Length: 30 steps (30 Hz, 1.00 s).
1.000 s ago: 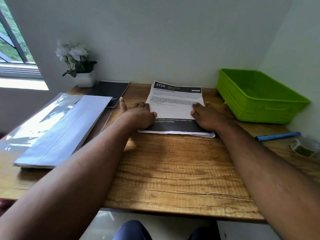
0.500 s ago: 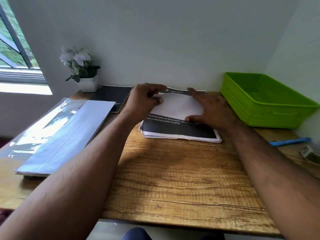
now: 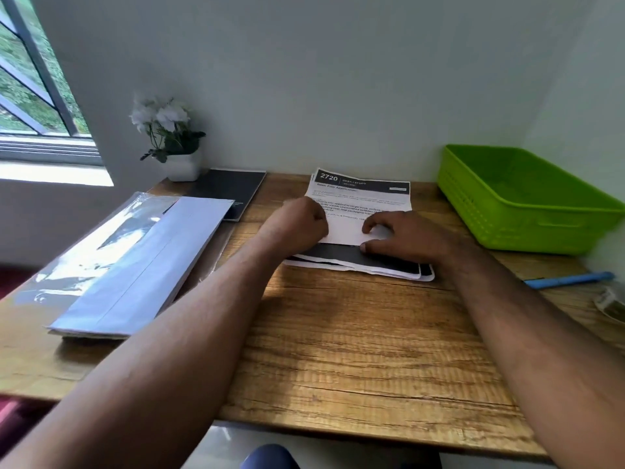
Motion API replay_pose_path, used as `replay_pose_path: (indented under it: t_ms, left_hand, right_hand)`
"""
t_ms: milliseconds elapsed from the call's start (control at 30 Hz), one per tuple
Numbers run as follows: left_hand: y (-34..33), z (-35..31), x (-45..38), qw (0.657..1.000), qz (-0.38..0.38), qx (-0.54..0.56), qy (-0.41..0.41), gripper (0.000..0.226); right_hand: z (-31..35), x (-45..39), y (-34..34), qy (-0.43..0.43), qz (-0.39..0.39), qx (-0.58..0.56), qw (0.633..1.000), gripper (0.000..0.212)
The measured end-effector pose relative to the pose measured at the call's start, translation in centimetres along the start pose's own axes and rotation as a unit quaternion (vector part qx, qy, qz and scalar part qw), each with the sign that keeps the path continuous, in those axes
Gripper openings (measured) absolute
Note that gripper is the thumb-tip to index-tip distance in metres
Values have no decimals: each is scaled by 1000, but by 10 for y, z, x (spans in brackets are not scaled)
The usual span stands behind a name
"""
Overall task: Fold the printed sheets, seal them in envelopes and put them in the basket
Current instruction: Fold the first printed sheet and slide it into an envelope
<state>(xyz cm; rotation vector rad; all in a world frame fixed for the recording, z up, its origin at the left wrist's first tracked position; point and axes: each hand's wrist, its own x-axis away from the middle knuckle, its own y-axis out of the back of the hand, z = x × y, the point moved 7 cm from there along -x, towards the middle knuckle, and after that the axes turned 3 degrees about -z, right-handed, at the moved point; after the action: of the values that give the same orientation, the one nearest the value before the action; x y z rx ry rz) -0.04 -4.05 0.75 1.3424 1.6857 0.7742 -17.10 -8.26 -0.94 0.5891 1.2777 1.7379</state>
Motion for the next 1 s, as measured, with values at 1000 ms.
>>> replay_pose_path:
  t_ms: [1000]
  left_hand:
    - [-26, 37, 12, 972, 143, -168, 83, 54]
  right_hand:
    - [-45, 0, -24, -189, 47, 134, 972, 72]
